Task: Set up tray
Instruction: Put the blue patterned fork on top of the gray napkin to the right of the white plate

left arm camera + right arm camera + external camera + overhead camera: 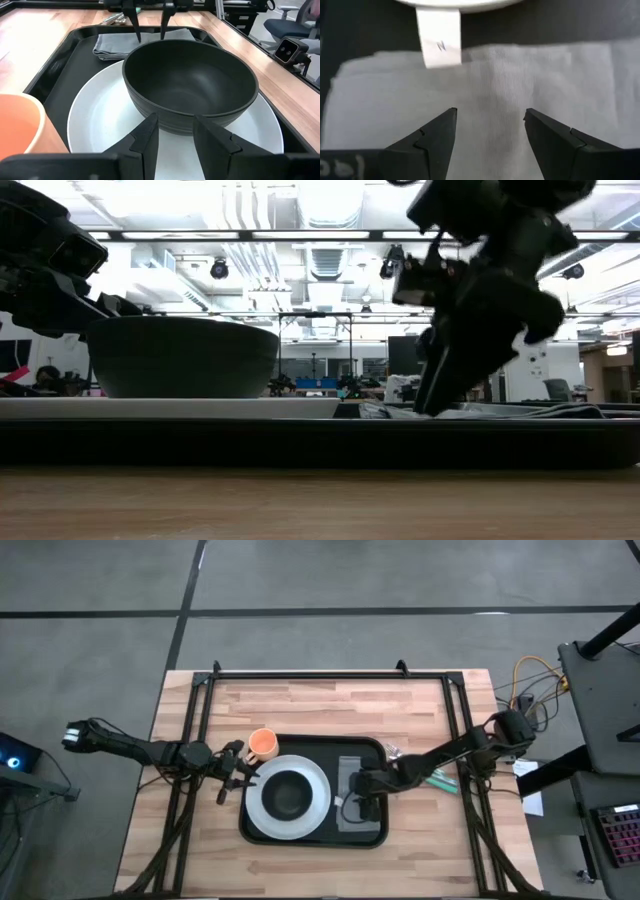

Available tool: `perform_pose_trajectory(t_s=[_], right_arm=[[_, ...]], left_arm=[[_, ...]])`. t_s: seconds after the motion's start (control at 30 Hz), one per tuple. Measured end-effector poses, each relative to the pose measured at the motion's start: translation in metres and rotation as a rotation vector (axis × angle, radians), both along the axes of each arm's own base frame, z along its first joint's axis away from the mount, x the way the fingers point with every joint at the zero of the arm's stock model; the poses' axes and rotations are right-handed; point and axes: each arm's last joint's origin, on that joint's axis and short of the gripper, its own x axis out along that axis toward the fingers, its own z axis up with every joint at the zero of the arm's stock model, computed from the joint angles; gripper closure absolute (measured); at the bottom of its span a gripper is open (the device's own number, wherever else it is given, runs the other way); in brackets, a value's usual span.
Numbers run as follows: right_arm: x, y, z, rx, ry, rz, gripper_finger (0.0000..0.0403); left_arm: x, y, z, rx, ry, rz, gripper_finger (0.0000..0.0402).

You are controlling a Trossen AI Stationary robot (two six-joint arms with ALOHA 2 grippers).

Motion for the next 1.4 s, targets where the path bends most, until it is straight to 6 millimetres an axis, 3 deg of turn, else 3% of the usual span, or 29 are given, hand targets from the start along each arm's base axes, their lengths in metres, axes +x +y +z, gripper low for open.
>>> perform_pose_trajectory(t_s=[0.33, 0.63, 0.87, 1.4], right_arm=[[0.016, 0.002, 0.044, -0.038, 0.084, 0.011, 0.0179], [0.021, 0.002, 0.061, -0.084, 0.103, -0.014, 0.0179], [0.006, -0.002, 0.061, -0.089, 0.188, -0.045, 0.0179], [-0.044, -0.016, 0.076, -0.077, 0.116, -0.147, 0.0179]], left_arm=[[0.000, 0.000, 0.000, 0.000, 0.001, 0.000, 0.0300], [0.000, 0.000, 0.000, 0.000, 0.000, 0.000, 0.0300], [0.000, 0.000, 0.000, 0.000, 0.000, 0.000, 0.0300], [0.000, 0.000, 0.000, 0.001, 0.003, 0.000, 0.0300]])
